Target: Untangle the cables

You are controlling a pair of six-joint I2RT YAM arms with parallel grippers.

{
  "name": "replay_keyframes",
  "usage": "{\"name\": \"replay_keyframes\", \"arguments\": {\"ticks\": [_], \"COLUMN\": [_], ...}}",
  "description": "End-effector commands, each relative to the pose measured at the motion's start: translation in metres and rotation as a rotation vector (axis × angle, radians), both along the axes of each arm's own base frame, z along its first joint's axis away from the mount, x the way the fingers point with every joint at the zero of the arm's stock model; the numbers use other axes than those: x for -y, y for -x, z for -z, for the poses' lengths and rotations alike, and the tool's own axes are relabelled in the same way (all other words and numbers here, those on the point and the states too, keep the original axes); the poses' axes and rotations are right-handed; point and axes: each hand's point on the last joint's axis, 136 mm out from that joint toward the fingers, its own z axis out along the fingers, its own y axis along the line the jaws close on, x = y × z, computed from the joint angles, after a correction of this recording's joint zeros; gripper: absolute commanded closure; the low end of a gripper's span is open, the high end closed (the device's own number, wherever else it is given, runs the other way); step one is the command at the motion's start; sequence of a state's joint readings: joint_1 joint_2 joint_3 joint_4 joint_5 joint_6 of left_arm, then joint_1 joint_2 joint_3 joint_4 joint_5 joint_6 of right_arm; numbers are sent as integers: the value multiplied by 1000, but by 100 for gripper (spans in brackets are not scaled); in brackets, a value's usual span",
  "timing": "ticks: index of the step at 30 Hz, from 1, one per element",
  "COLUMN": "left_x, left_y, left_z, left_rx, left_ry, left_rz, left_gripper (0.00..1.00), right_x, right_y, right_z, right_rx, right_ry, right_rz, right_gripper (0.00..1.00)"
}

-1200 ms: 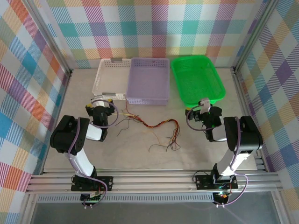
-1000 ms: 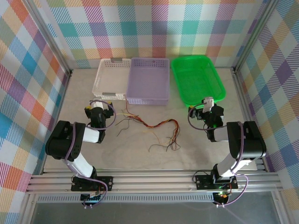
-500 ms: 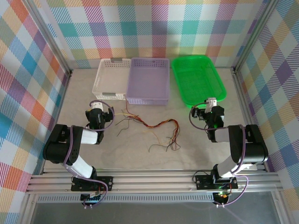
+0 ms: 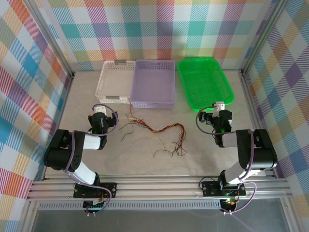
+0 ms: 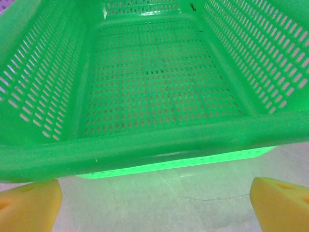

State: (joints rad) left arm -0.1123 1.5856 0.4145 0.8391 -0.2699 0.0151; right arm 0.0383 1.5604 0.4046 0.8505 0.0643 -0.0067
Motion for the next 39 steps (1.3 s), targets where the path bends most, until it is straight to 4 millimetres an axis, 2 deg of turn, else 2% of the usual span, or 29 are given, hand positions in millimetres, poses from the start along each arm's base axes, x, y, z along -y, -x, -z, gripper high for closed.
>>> {"name": "replay_keyframes", "arguments": {"ticks": [1,3,5,8,10,11,15,17,20,22,24,26,28,30,34,36,39], "left_x": [-4,-1,0,1,2,2,3,7,9,2,-22,-55,-52,-48,-20,-10,9], "left_y": [3,2,-1,-3,1,4,17,26,41,55,73,109,123,133,134,135,135], "left_z": [-5,-8,-20,-37,-51,-58,-91,-107,-135,-153,-162,-160,-174,-185,-192,-186,-161], "left_rx": [17,12,-16,-54,-26,-2,77,83,121,143,157,133,90,85,38,-10,-121], "left_ry": [20,21,19,15,27,39,114,170,267,326,427,535,518,537,575,597,644], "left_rz": [-9,5,9,18,17,15,3,-3,-36,-94,-283,-567,-515,-487,-307,-266,-201], "left_gripper": [0,0,0,0,0,0,0,0,0,0,0,0,0,0,0,0,0], "right_x": [3,1,-6,4,5,5,-1,-7,-2,-18,-26,-28,-47,-53,-63,-70,-85], "right_y": [1,2,4,7,12,18,33,42,54,63,77,90,98,101,106,110,117], "right_z": [-9,-10,-21,-33,-44,-42,-71,-91,-128,-154,-171,-177,-198,-203,-199,-195,-180], "right_rx": [25,32,46,14,34,18,69,97,122,143,98,43,83,67,19,-45,-168], "right_ry": [-16,-15,-13,0,6,6,-1,-14,-144,-291,-495,-614,-594,-613,-680,-658,-573], "right_rz": [14,2,-42,15,21,25,1,-22,62,2,14,42,-104,-136,-152,-155,-164], "right_gripper": [0,0,0,0,0,0,0,0,0,0,0,0,0,0,0,0,0]}}
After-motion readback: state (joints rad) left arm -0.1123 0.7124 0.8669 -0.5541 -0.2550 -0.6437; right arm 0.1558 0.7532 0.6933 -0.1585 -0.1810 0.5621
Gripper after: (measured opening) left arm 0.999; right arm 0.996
